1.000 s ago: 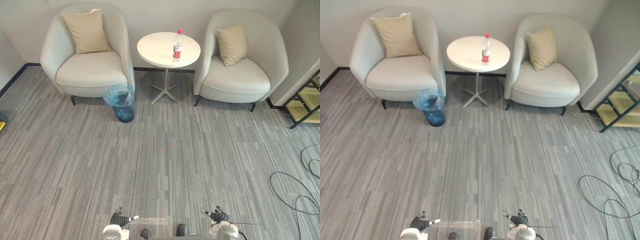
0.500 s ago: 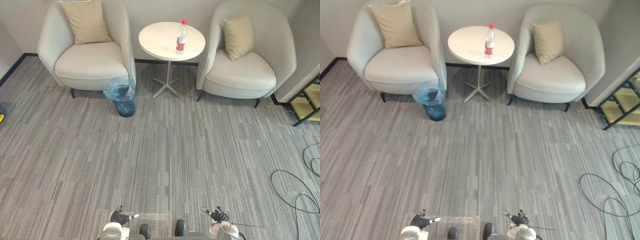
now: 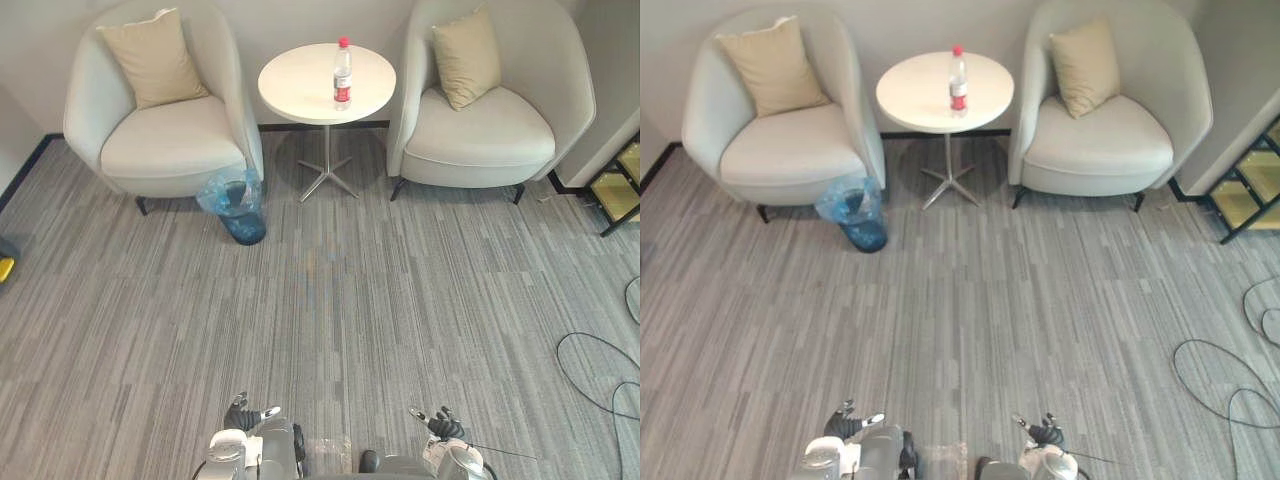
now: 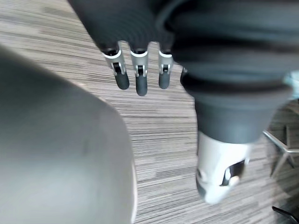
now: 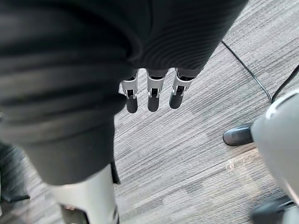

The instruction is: Gather rubbish on tea table into small bin, then transfer packed bag to large trash can.

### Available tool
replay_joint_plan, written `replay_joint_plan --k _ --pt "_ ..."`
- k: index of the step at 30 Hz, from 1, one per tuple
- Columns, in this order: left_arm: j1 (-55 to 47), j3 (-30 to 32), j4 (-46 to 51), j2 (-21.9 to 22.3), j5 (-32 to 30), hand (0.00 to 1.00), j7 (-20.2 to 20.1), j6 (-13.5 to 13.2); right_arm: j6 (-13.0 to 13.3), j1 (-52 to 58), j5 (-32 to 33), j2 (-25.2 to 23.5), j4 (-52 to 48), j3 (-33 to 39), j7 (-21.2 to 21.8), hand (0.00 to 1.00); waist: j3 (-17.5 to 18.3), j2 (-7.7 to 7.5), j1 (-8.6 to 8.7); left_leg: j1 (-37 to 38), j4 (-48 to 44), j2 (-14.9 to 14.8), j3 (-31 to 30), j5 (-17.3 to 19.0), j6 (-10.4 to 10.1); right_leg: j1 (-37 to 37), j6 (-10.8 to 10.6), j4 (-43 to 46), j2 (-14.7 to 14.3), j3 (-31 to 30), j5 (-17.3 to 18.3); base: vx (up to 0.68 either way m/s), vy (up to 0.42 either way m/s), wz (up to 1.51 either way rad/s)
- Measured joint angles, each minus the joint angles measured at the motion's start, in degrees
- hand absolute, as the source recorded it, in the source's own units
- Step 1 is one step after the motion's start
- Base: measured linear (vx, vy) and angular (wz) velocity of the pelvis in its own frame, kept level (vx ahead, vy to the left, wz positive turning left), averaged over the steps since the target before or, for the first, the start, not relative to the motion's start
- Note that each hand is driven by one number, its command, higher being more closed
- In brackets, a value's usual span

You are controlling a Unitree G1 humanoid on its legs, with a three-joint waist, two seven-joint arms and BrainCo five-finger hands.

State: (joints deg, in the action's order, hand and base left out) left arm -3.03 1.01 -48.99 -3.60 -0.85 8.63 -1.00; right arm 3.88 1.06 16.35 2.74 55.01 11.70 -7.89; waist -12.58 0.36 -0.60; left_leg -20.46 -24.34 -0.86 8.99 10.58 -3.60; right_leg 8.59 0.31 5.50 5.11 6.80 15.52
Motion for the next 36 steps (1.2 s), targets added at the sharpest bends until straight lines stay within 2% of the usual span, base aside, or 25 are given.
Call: replay_joint_plan --k 1,2,4,6,7,8,9,12,13,16,17,18,19,21,22,23,24,26,28,30,32,33,34,35,36 --pt "0.03 -0.34 -0.05 0.15 0.05 0.00 0.01 -0.05 -0.01 -0.21 -0.09 0.23 0.13 -0.08 -0.04 0.00 0.21 0.45 -0.45 0.57 8.68 0.56 -0.72 -4.61 -0.25 0.53 -0.75 -0.54 -0.03 -1.73 1.10 0.54 0.210 -0.87" --pt "0.20 -0.30 -0.15 0.05 0.44 0.00 0.01 -0.33 -0.09 -0.70 -0.15 0.22 1.24 -0.79 -0.14 0.00 0.87 -0.26 -1.76 0.81 8.43 1.23 -0.47 -9.52 3.08 0.86 -0.75 -0.77 0.47 -4.41 2.26 0.57 0.200 -0.83" --pt "0.49 -0.24 -0.23 -0.50 0.43 0.00 -0.01 -0.47 -0.44 -1.32 -0.55 -0.94 2.02 -1.35 0.26 0.00 1.90 -1.99 -1.64 -1.41 3.60 1.87 0.19 -3.85 3.87 -1.70 -0.81 3.78 1.75 -6.34 2.29 0.61 0.160 -0.49" --pt "0.66 -0.09 -0.42 -1.04 0.91 0.00 0.07 -0.42 -0.97 -1.12 -0.70 -1.03 2.20 -1.22 0.51 0.00 1.95 -3.19 -2.42 1.92 0.94 1.90 3.33 -0.69 5.90 -5.95 -3.78 18.24 3.00 -10.54 2.29 0.66 0.167 -0.47" --pt "0.57 -0.47 -1.51 -1.40 0.91 0.00 0.07 -0.26 -1.00 -1.20 -1.09 -0.97 2.04 -1.29 0.86 0.00 1.97 -3.38 -2.29 6.46 2.18 2.49 3.97 0.28 7.26 -9.01 -11.20 29.73 3.63 -10.65 -1.16 0.57 0.123 -0.59" --pt "0.48 -0.60 -1.87 -1.44 0.91 0.00 0.07 0.03 -0.94 -1.25 -1.95 -1.02 1.86 -1.35 1.13 0.00 1.86 -3.21 -2.23 9.57 3.19 2.44 3.75 1.20 7.24 -11.64 -13.34 38.51 3.70 -10.25 -1.97 0.61 0.109 -0.67" --pt "0.20 -1.09 -2.39 -1.48 0.91 0.00 0.10 0.30 -0.95 -1.14 -2.93 -1.01 1.77 -1.49 1.40 0.00 1.76 -2.86 -2.11 14.09 4.99 2.37 2.90 2.61 6.94 -15.17 -12.02 48.23 3.87 -7.93 -1.24 0.36 0.035 -0.49" --pt "0.75 -2.92 -3.46 -1.26 0.91 0.00 0.05 0.60 -1.20 0.08 -2.95 -1.01 -0.14 -1.64 1.75 0.00 1.75 -2.02 -1.26 21.99 9.75 1.72 1.99 3.51 6.64 -21.71 -5.75 55.53 5.14 0.16 1.84 0.43 -0.022 -0.14" --pt "1.59 -2.98 -3.98 -0.78 0.91 0.00 0.05 0.66 -0.97 0.37 -2.98 -0.57 -0.96 -1.60 1.76 0.00 1.26 -1.38 -0.66 25.08 11.48 0.59 1.35 3.51 6.63 -24.25 -3.14 53.07 4.67 3.36 3.44 0.43 -0.090 0.14" --pt "2.43 -2.46 -4.66 0.07 0.88 0.00 0.04 0.70 -1.04 0.88 -3.01 -0.39 -1.66 -1.21 1.66 0.00 0.96 -0.88 0.37 28.52 11.13 -2.00 0.02 3.51 6.63 -28.71 -2.55 42.90 2.98 5.27 4.16 0.42 -0.170 0.28" --pt "2.83 -2.45 -4.86 0.46 0.84 0.00 0.03 0.69 -1.01 1.22 -2.96 -0.34 -1.95 -1.19 1.67 0.00 0.98 -0.99 0.73 29.88 11.10 -2.99 -1.80 3.70 6.30 -30.67 -2.68 35.73 1.82 3.44 2.20 0.47 -0.279 0.48" --pt "2.74 -2.48 -5.09 0.44 0.83 0.00 0.05 0.63 -0.98 1.36 -2.95 -0.36 -2.18 -1.22 1.70 0.00 1.15 -1.28 0.88 30.67 11.00 -3.27 -2.46 4.46 4.84 -31.01 -3.12 29.04 0.89 1.69 -1.40 0.58 -0.363 0.83" --pt "2.47 -2.60 -5.63 -0.05 0.39 0.00 -0.03 0.67 -0.97 2.51 -2.85 -0.48 -1.64 -1.25 1.74 0.00 1.57 -3.37 1.34 31.66 9.95 -2.47 -5.04 6.76 0.91 -29.76 -0.82 19.49 1.92 -0.97 -11.97 0.50 -0.322 0.60" --pt "3.02 -2.05 -6.75 1.68 -0.19 0.00 0.03 0.70 -0.98 0.31 -3.00 0.88 -0.63 -0.77 1.66 0.00 0.82 -0.30 0.64 32.24 8.76 -5.66 -7.18 7.42 -0.48 -30.01 0.85 24.25 -0.16 0.56 -9.19 0.44 -0.301 0.37" --pt "2.96 -1.42 -6.63 2.73 -0.42 0.00 0.05 0.67 -0.89 -0.05 -2.95 1.00 -0.35 -0.72 1.70 0.00 1.18 0.66 0.89 30.26 4.82 -7.19 -9.12 6.57 -1.84 -29.10 1.34 24.72 -0.56 2.89 -5.35 0.39 -0.294 0.46" --pt "3.03 -1.16 -6.64 3.05 -0.52 0.00 0.07 0.69 -0.92 -0.04 -2.95 0.89 -0.26 -0.72 1.70 0.00 1.12 1.07 0.96 29.08 2.66 -7.86 -9.50 6.34 -2.17 -28.39 1.60 24.55 -0.70 3.90 -4.56 0.45 -0.368 1.06" --pt "3.08 0.43 -6.43 4.27 -0.82 0.00 0.05 0.76 -1.00 0.06 -2.83 0.71 -0.28 -0.79 1.68 0.00 0.69 1.89 1.23 22.42 -11.68 -10.55 -10.38 3.04 -2.97 -24.23 2.05 22.27 -1.74 6.78 -2.93 0.29 -0.239 0.83" --pt "2.62 0.96 -3.95 4.35 -1.07 0.00 0.01 0.62 -1.01 0.23 -2.82 0.25 -0.37 -1.00 1.58 0.00 0.39 1.81 0.22 16.81 -25.24 -13.99 -8.02 3.56 -3.90 -17.79 2.79 17.98 -3.33 8.51 -2.47 0.32 -0.217 0.57" --pt "2.25 1.44 -2.22 4.30 -1.24 0.00 0.00 0.25 -0.88 0.05 -2.75 -0.86 -0.42 -1.32 1.59 0.00 0.15 1.18 -0.77 12.55 -30.58 -15.67 -3.05 4.44 -3.57 -12.11 3.74 14.06 -3.72 10.12 -1.71 0.30 -0.147 0.29" --pt "2.46 0.95 -1.70 4.34 -1.23 0.00 0.00 0.03 -0.96 -0.18 -2.71 -1.20 -0.07 -1.19 1.55 0.00 -0.03 0.68 -0.88 8.78 -26.90 -14.80 1.87 5.49 -1.66 -8.30 3.62 10.12 -3.56 10.91 -1.77 0.25 -0.045 0.28" --pt "2.60 -0.51 -1.47 4.27 -1.27 0.00 -0.01 0.03 -0.98 -1.04 -2.72 -0.78 0.61 -1.19 1.31 0.00 0.04 1.07 -0.98 6.30 -12.42 -10.83 6.99 4.98 -0.29 -5.04 2.46 6.62 -2.41 11.60 -2.33 0.31 0.053 0.11" --pt "2.68 -0.83 -1.52 4.25 -1.31 0.00 0.01 0.06 -1.00 -1.23 -2.72 -0.41 1.47 -1.21 1.11 0.00 0.14 1.34 -1.21 6.27 -2.43 -8.60 10.15 2.27 0.33 -3.66 1.11 4.94 -1.93 11.68 -2.60 0.50 0.149 0.02" --pt "2.80 -1.30 -1.59 3.97 -1.33 0.00 0.03 0.01 -1.18 -1.27 -2.73 -0.26 2.62 -1.18 0.95 0.00 0.09 1.74 -2.05 6.76 5.70 -6.57 11.99 -5.77 2.97 -2.04 -0.31 3.66 -1.90 11.36 -2.18 0.37 0.126 -0.05" --pt "2.84 -1.55 -1.55 3.76 -1.28 0.00 0.01 -0.03 -1.20 -1.28 -2.73 -0.18 2.75 -1.15 0.92 0.00 0.06 1.57 -2.36 6.97 6.06 -6.18 12.00 -6.10 3.99 -1.79 -0.62 3.51 -1.83 11.06 -2.19 0.41 0.125 -0.03" --pt "3.28 -2.19 -1.99 2.31 -1.32 0.00 0.04 -0.08 -1.21 -1.43 -2.75 -0.85 2.90 -1.41 0.82 0.00 0.56 0.26 -2.58 8.51 8.07 -4.22 12.47 -6.62 4.27 -0.51 -2.41 1.47 -0.66 10.53 -3.12 0.34 0.091 0.06"
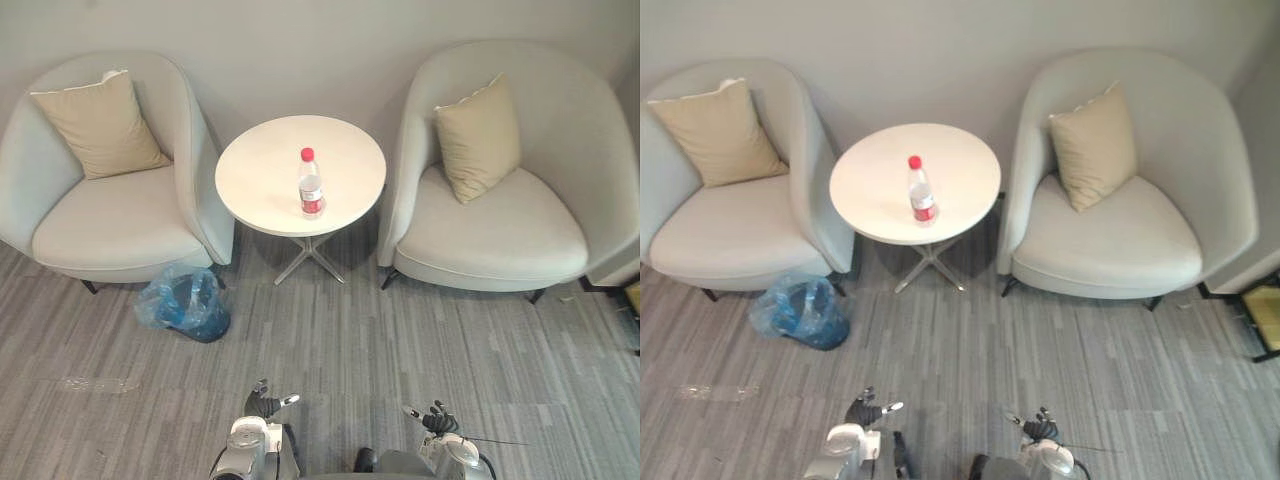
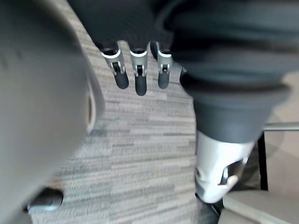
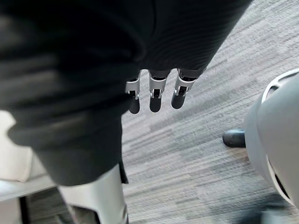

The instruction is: Gather rubbish on tea table into small bin, then transfer packed bag to large trash can.

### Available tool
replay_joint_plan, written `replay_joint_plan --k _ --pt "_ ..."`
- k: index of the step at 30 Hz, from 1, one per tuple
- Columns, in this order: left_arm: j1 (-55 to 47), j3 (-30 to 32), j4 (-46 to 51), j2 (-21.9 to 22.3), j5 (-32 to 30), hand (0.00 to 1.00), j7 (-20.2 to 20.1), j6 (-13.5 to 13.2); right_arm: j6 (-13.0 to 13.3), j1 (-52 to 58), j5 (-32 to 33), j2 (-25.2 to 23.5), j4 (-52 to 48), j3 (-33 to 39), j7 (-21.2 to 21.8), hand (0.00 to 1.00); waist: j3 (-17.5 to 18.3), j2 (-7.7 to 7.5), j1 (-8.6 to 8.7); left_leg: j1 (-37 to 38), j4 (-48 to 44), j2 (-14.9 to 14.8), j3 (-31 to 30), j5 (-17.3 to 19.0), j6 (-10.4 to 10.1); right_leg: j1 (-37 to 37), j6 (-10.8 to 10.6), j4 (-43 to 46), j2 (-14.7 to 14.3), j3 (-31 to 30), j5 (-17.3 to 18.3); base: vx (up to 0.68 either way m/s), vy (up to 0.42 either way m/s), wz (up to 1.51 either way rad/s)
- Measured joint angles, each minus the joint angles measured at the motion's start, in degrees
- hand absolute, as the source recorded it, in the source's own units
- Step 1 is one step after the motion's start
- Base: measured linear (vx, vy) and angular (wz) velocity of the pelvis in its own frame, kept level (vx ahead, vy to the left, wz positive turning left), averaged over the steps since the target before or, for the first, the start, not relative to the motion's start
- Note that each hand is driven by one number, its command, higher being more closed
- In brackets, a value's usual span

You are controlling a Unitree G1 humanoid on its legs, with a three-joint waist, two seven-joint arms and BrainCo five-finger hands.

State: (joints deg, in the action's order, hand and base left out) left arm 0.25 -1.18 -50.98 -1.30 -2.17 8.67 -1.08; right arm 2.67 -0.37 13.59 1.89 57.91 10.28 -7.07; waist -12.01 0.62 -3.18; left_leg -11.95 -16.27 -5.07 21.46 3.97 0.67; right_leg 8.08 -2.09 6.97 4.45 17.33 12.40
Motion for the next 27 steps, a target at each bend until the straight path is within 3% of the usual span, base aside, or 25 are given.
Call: replay_joint_plan --k 2,4,5,6,7,8,9,11,14,15,16,17,18,19,20,21,22,25,26,27 --pt "0.16 0.03 -0.79 -0.90 0.05 0.00 -0.05 -0.06 -0.02 -0.34 -0.14 -0.35 0.41 -0.06 0.21 0.00 0.00 -1.19 0.21 -0.28 -0.76 0.99 -0.03 0.97 1.57 0.69 -1.46 -1.34 1.01 -0.46 -1.38 0.40 0.128 0.13" --pt "0.10 0.09 -1.21 -1.22 0.12 0.00 -0.06 -0.02 0.00 -0.59 -0.32 0.29 0.74 -0.43 0.29 0.00 0.15 -1.09 0.20 0.70 -2.42 1.46 -0.35 3.38 2.10 -0.26 -2.44 4.30 1.99 -1.64 -1.32 0.32 0.135 0.08" --pt "-0.10 0.01 -1.72 -1.34 0.11 0.00 -0.07 0.03 0.02 -1.08 -0.99 0.69 1.51 -0.36 0.38 0.00 0.28 -0.83 0.22 3.17 -1.16 1.87 -0.63 4.90 1.96 -4.04 -3.65 15.35 3.40 -2.87 -0.62 0.34 0.168 0.21" --pt "-0.08 -0.57 -2.92 -1.92 0.12 0.00 -0.08 0.25 0.02 -0.85 -2.44 0.54 1.54 -0.39 0.54 0.00 0.33 -1.34 1.01 6.77 1.56 3.70 -2.51 5.86 1.84 -10.08 -7.03 31.82 6.46 -4.19 -1.68 0.33 0.148 0.34" --pt "-0.06 -0.88 -3.23 -2.19 0.11 0.00 -0.09 0.30 0.02 -0.80 -2.46 0.44 1.54 -0.39 0.63 0.00 0.31 -1.56 1.37 7.72 2.17 4.22 -3.40 6.09 2.00 -11.37 -7.77 35.49 7.10 -4.50 -2.02 0.36 0.090 0.79" --pt "-0.10 -2.34 -3.96 -2.81 0.09 0.00 -0.09 0.48 0.07 -0.87 -2.47 0.47 1.25 -0.22 1.00 0.00 0.16 -2.37 1.98 10.85 3.10 5.53 -4.90 6.16 1.96 -13.77 -6.32 43.28 8.89 -4.51 -0.07 0.43 0.025 0.84" --pt "-0.35 -2.48 -4.04 -3.11 0.07 0.00 -0.08 0.51 0.04 -0.16 -2.46 0.62 1.32 -0.26 1.13 0.00 0.20 -2.41 2.18 13.47 3.54 5.73 -6.24 6.16 1.96 -15.02 -4.81 44.87 9.55 -3.41 1.87 0.36 0.012 0.79" --pt "-0.40 -2.45 -4.02 -3.39 0.07 0.00 -0.02 0.51 0.15 -0.25 -2.47 0.71 1.08 -0.26 1.42 0.00 0.11 -1.98 2.46 16.13 4.59 5.44 -8.17 6.16 1.95 -16.78 -3.32 42.08 9.29 -1.88 3.84 0.34 -0.059 0.67" --pt "-0.48 -2.05 -3.99 -3.17 0.07 0.00 0.00 0.49 0.17 -0.21 -2.46 0.57 -0.58 -0.22 1.45 0.00 -0.16 -1.47 2.85 17.92 5.16 3.38 -11.43 6.70 1.04 -20.68 -1.94 30.89 5.93 -4.14 4.21 0.29 -0.153 0.73" --pt "-0.89 -1.88 -3.91 -2.97 0.03 0.00 0.00 0.49 0.18 -0.11 -2.44 0.41 -0.75 -0.23 1.45 0.00 -0.05 -1.73 2.85 18.39 4.96 2.62 -12.88 7.72 -0.68 -21.88 -1.87 25.04 3.98 -6.46 2.22 0.26 -0.224 0.66" --pt "-0.96 -1.80 -3.81 -3.09 0.02 0.00 -0.02 0.43 0.18 0.08 -2.44 0.26 -0.76 -0.26 1.45 0.00 0.21 -2.15 2.85 18.38 4.87 2.66 -13.21 7.89 -0.96 -22.03 -1.74 22.65 3.63 -7.51 0.80 0.36 -0.333 0.56" --pt "-1.20 -1.37 -3.65 -3.48 0.01 0.00 -0.03 0.37 0.17 0.97 -2.45 -0.38 -0.71 -0.30 1.45 0.00 1.22 -3.98 2.70 18.36 4.44 3.80 -14.30 8.83 -2.57 -21.88 -0.24 16.36 3.64 -10.02 -6.54 0.25 -0.241 0.44" --pt "-1.09 -0.18 -4.32 -3.30 -0.01 0.00 -0.02 0.38 0.16 1.35 -2.45 -0.77 -0.56 -0.25 1.46 0.00 1.32 -4.66 2.62 18.58 3.81 4.07 -15.39 10.39 -4.20 -21.64 0.73 16.18 3.96 -10.23 -6.84 0.34 -0.313 0.38" --pt "-1.00 1.19 -4.60 -1.55 -0.05 0.00 -0.01 0.39 0.17 1.45 -2.46 0.12 -0.76 0.25 1.49 0.00 1.49 -1.93 2.13 19.03 3.46 1.39 -15.82 10.60 -4.63 -20.26 1.52 15.97 2.27 -8.58 -6.80 0.23 -0.207 0.27" --pt "-1.22 1.93 -4.66 0.36 -0.06 0.00 -0.03 0.34 0.14 1.86 -2.44 0.94 -0.69 0.34 1.43 0.00 2.14 -0.40 2.47 18.95 3.45 -0.08 -15.89 10.63 -4.68 -18.57 1.82 13.13 0.76 -7.20 -6.49 0.23 -0.207 0.16" --pt "-1.21 2.05 -4.67 1.00 -0.07 0.00 -0.03 0.33 0.17 2.00 -2.44 1.03 -0.79 0.48 1.45 0.00 2.13 -0.09 2.52 18.85 3.35 -0.62 -15.99 10.64 -4.70 -17.94 1.86 12.18 0.39 -6.54 -6.47 0.20 -0.180 0.36" --pt "-0.97 2.05 -4.69 2.21 -0.07 0.00 -0.11 0.29 0.28 2.09 -2.35 1.14 -0.84 0.86 1.40 0.00 2.60 1.14 2.84 18.11 2.11 -1.72 -16.19 10.43 -5.06 -16.39 2.15 10.30 -0.44 -4.90 -6.31 0.16 -0.156 0.55" --pt "-0.47 2.48 -3.67 2.83 -0.09 0.00 -0.21 0.21 0.57 3.15 -2.31 0.58 -0.98 0.83 1.41 0.00 1.41 0.17 2.65 13.54 -11.76 -4.99 -15.67 10.24 -5.40 -10.34 3.16 6.28 -1.66 -1.91 -5.44 0.11 -0.136 0.63" --pt "-0.50 2.56 -2.85 2.85 -0.08 0.00 -0.19 0.09 0.76 3.37 -2.24 0.48 -1.11 0.65 1.37 0.00 1.07 -0.11 2.31 10.31 -18.62 -6.40 -15.18 10.72 -6.34 -8.65 3.55 5.50 -2.11 -1.54 -4.88 0.06 -0.045 0.24" --pt "-0.48 2.56 -2.53 2.87 -0.08 0.00 -0.21 0.07 0.78 3.35 -2.24 0.49 -1.14 0.64 1.35 0.00 1.02 -0.05 2.04 9.62 -20.03 -6.75 -14.86 11.23 -6.29 -8.31 3.62 5.39 -2.23 -1.57 -4.74 0.07 -0.010 0.05"
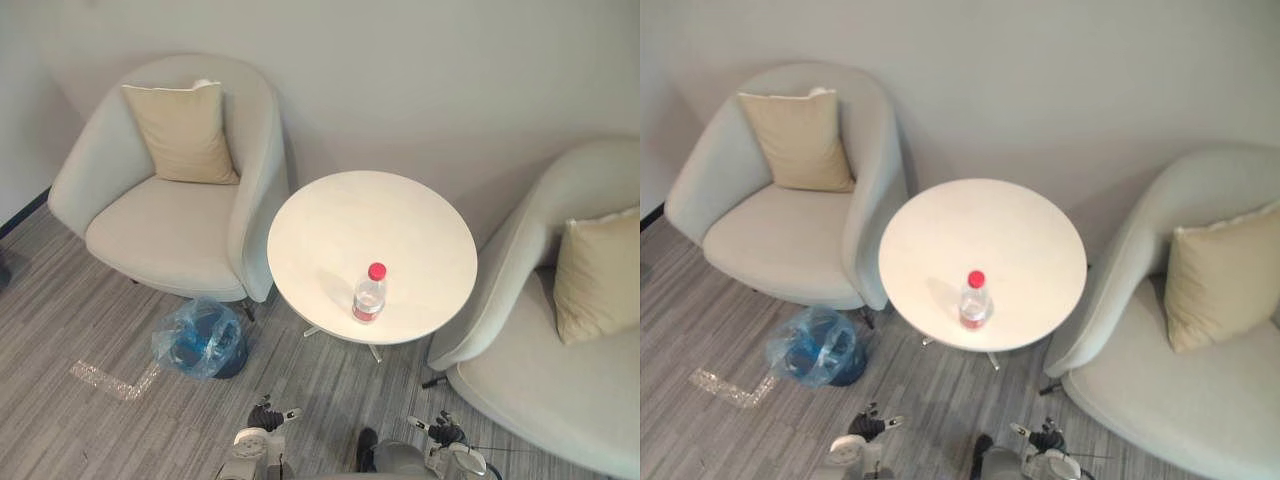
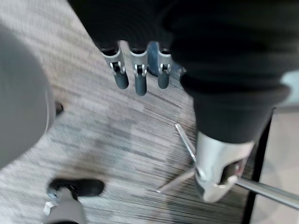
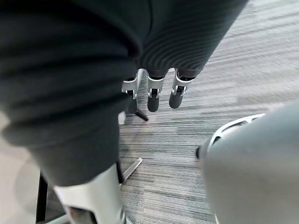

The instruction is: Gather rubbish on tea table into small bin, then transfer packed bag to large trash can.

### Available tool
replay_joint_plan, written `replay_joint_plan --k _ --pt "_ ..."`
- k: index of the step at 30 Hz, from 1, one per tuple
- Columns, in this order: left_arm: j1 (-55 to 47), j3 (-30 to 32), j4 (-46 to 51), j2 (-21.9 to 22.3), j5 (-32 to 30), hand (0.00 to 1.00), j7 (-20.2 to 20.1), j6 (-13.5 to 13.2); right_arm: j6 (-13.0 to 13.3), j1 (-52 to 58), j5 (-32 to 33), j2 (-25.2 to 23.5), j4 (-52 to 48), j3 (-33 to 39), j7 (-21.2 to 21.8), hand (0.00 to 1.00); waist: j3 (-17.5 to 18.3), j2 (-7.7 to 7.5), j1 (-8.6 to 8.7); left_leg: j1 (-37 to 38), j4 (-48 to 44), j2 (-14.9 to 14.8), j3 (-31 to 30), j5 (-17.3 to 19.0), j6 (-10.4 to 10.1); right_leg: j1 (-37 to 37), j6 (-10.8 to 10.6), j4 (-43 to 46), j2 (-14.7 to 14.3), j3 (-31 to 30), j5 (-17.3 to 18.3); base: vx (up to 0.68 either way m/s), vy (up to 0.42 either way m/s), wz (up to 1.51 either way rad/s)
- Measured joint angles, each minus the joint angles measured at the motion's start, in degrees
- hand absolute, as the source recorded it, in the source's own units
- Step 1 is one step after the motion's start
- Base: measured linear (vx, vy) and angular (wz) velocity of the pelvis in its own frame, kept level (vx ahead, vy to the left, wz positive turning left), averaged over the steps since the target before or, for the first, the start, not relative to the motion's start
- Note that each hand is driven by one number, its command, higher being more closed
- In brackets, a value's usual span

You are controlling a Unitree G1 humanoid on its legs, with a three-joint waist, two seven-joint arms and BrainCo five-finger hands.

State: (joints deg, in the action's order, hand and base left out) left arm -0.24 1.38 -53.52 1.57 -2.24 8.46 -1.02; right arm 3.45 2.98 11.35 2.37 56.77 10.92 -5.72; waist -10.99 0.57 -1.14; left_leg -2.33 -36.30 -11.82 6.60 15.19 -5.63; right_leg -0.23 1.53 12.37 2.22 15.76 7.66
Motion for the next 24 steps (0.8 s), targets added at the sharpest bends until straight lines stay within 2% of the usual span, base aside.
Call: replay_joint_plan --k 2,4,5,6,11,13,16,20,24 --pt "0.02 0.00 0.84 0.05 0.03 0.00 0.01 -0.06 0.00 0.22 0.04 -0.09 -1.33 0.01 -0.09 0.00 -0.25 0.08 -0.77 -3.09 0.35 -0.56 1.60 1.37 -0.08 0.62 -0.23 0.04 -0.05 -0.50 0.34 0.09 0.071 -0.24" --pt "0.07 -0.02 0.93 0.06 0.03 0.00 0.02 -0.01 0.05 0.31 0.04 -0.07 -2.47 -0.02 -0.12 0.00 -0.55 0.75 -0.91 -4.75 7.43 0.96 1.03 0.73 0.73 0.48 -1.27 1.16 0.92 -1.13 0.97 0.17 0.251 -0.36" --pt "0.09 -0.02 1.11 -0.81 0.11 0.00 0.20 -0.18 -0.12 0.80 -0.06 -0.59 -4.01 -1.43 -0.82 0.00 -0.25 -0.39 -1.70 -1.86 15.00 5.66 1.91 -3.19 1.62 1.06 -4.70 0.59 3.41 -5.57 1.16 0.34 0.389 -0.41" --pt "0.13 -0.04 1.08 -1.01 0.09 0.00 0.21 0.08 -0.10 0.42 -0.10 -1.10 -4.20 -2.21 -1.02 0.00 -0.26 -0.43 -1.80 -1.58 14.82 6.15 2.03 -3.18 1.65 2.16 -4.89 -0.97 3.62 -5.82 0.30 0.34 0.371 -0.39" --pt "0.46 -0.11 1.09 -0.85 0.06 0.00 0.16 0.32 -0.06 0.03 -0.23 -2.36 -5.00 -3.23 -1.19 0.00 -0.01 -0.50 -1.87 0.06 15.78 6.72 2.31 -2.72 2.44 2.85 -5.21 -1.78 3.85 -7.20 0.37 0.08 0.043 -0.07" --pt "0.21 -0.28 1.09 -0.79 0.03 0.00 0.17 0.50 -0.04 0.77 -0.59 -2.17 -8.53 -4.39 -1.70 0.00 0.28 -0.29 -1.76 1.41 17.59 6.90 2.40 -2.74 2.42 3.37 -5.55 -1.78 3.79 -7.58 0.70 0.05 -0.021 -0.10" --pt "-0.59 -0.85 1.08 -0.73 0.00 0.00 0.24 0.58 0.13 2.20 -3.17 -1.80 -11.43 -4.51 -2.82 0.00 1.63 -0.07 -1.73 1.54 18.20 7.11 2.17 -3.07 2.36 3.39 -5.55 -2.13 3.61 -7.96 0.70 0.01 -0.009 -0.04" --pt "-1.58 -2.06 1.09 -1.01 -0.60 0.00 0.42 0.59 0.57 5.82 -7.39 -0.87 -20.62 -6.19 -4.71 0.00 2.66 -0.30 -1.68 2.40 20.60 7.59 1.85 -4.81 2.35 3.32 -5.35 -2.75 3.67 -8.12 0.53 -0.02 -0.013 0.02" --pt "-1.90 -3.25 1.20 -1.76 -2.40 0.00 0.45 0.48 1.46 8.50 -14.27 0.38 -29.62 -7.21 -6.27 0.00 3.10 -0.75 -1.66 2.52 23.35 7.90 0.59 -6.96 2.06 3.00 -4.84 -3.63 3.51 -7.99 -0.20 -0.07 -0.033 0.06"
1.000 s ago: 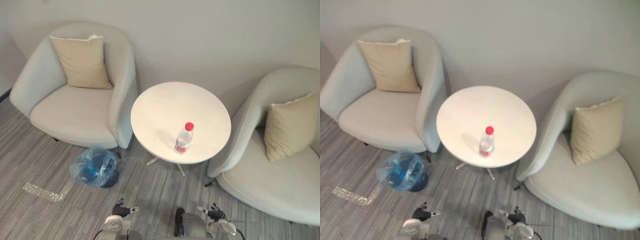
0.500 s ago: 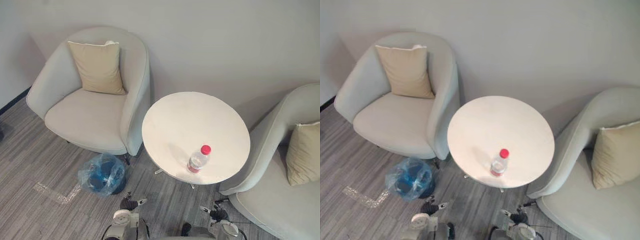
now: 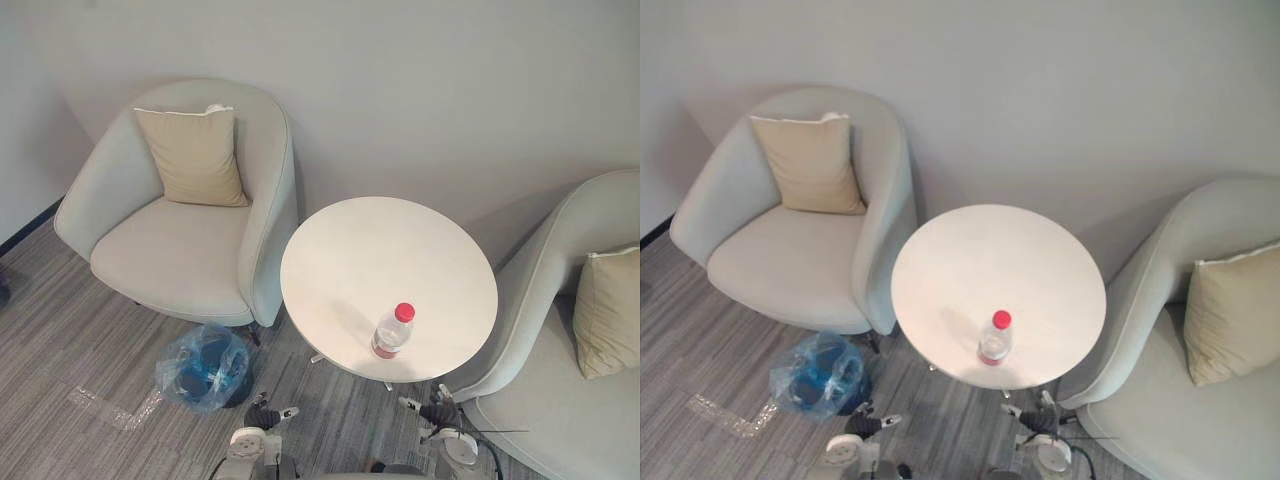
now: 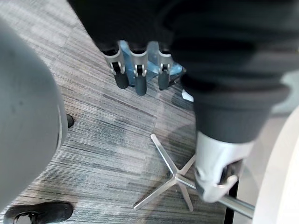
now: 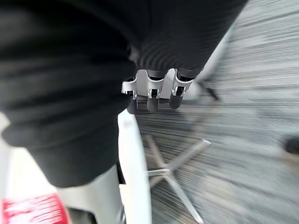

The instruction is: Gather rubbish on tea table into small bin, then transfer packed bag to large trash can.

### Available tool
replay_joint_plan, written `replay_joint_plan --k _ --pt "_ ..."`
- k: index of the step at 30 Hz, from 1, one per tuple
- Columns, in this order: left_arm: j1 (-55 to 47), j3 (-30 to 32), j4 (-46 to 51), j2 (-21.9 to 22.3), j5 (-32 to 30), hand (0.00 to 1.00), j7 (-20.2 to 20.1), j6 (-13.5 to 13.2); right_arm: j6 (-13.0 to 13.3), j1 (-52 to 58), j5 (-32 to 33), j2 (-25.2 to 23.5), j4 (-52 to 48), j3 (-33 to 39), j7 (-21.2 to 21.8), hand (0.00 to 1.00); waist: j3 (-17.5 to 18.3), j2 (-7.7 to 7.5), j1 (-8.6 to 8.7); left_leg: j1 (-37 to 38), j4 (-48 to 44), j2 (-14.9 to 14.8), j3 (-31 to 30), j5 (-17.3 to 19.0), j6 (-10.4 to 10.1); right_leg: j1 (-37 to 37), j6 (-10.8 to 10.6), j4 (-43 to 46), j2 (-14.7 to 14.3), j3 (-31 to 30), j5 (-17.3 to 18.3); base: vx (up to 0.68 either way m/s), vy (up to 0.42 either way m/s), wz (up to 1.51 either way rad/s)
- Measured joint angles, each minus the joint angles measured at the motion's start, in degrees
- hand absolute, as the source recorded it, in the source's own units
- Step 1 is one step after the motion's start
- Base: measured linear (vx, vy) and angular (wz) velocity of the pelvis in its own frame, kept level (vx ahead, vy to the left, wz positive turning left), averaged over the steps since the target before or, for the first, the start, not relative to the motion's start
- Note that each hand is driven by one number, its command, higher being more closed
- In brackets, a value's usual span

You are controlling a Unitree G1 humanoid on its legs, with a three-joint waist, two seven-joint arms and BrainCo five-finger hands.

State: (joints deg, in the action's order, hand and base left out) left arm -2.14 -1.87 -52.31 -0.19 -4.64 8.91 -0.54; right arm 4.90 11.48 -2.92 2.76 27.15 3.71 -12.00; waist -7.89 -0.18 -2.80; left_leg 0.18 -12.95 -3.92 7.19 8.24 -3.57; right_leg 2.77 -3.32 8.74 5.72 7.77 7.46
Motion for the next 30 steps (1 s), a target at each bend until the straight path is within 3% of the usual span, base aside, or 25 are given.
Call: replay_joint_plan --k 13,30 --pt "-0.89 -3.91 1.06 -1.44 -2.08 0.00 -0.06 -0.67 2.12 2.32 -12.79 2.30 -12.88 -3.26 -2.12 0.00 0.01 -0.11 -0.02 0.20 4.07 0.86 -1.59 -2.05 -0.32 -1.69 -0.11 -1.17 -0.04 -0.65 -2.05 -0.07 -0.001 -0.01" --pt "-0.83 -6.03 0.54 -3.63 -2.12 0.00 0.93 -1.41 2.31 -3.29 -14.92 4.38 -12.75 -6.96 -4.41 0.00 -0.54 0.94 -0.60 -2.04 3.85 2.30 -9.92 -2.39 0.06 -0.57 -0.28 -3.00 0.26 3.66 -1.96 0.03 -0.010 0.13"
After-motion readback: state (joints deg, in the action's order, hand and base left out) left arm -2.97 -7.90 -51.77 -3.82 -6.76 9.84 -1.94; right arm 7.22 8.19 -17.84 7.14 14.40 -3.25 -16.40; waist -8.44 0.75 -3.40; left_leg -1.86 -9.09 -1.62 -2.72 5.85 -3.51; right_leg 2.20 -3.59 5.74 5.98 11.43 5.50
